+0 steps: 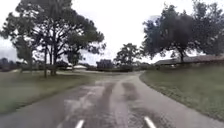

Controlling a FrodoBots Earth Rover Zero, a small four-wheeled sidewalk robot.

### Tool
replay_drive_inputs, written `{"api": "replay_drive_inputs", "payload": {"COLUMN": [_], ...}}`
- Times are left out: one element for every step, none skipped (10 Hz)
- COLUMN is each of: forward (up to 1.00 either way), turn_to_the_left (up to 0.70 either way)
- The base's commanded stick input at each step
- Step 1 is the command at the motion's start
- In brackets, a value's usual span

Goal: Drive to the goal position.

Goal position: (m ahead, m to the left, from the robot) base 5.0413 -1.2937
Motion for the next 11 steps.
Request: {"api": "replay_drive_inputs", "payload": {"forward": [0.7, 0.7, 0.7, 0.7, 0.7, 0.7, 0.7, 0.7, 0.7, 0.7, 0.7], "turn_to_the_left": [0.0, 0.0, 0.0, 0.0, 0.0, 0.0, 0.0, 0.0, 0.0, 0.0, 0.0]}}
